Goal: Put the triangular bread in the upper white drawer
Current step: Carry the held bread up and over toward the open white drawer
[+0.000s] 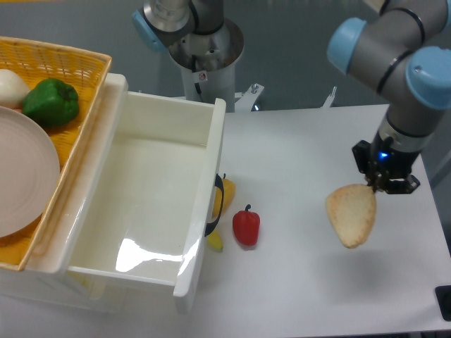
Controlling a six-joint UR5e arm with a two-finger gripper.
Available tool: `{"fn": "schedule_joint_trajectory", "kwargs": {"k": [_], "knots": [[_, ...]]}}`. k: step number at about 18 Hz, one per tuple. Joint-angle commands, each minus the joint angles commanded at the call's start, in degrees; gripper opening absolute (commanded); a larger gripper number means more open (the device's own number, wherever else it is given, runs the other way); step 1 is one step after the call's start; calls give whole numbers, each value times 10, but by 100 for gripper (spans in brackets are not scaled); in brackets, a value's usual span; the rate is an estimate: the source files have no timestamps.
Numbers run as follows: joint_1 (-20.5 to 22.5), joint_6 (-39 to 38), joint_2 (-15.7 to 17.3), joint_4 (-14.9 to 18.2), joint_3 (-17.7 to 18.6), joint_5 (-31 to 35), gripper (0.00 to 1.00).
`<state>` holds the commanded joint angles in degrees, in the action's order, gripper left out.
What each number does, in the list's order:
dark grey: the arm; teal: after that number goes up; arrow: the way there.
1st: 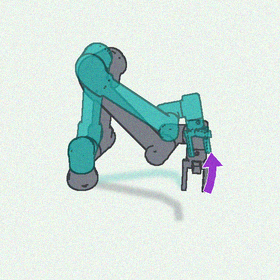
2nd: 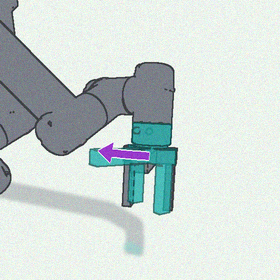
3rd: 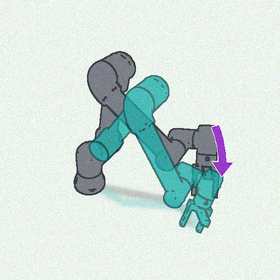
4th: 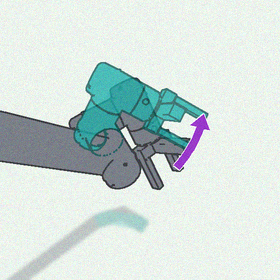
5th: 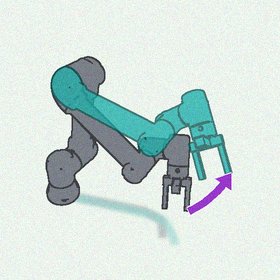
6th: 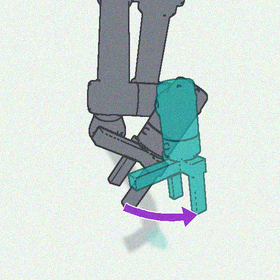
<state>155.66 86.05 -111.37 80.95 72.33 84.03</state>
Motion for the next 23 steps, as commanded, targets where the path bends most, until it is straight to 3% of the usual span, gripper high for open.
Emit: {"fn": "schedule_joint_trajectory", "kwargs": {"k": [11,16,18,23], "knots": [[-25,-120,77,14,28,-82,6],[-58,-245,99,14,32,-146,6],[-65,-286,110,13,47,-182,5],[-101,-304,148,12,90,-188,4]]}}
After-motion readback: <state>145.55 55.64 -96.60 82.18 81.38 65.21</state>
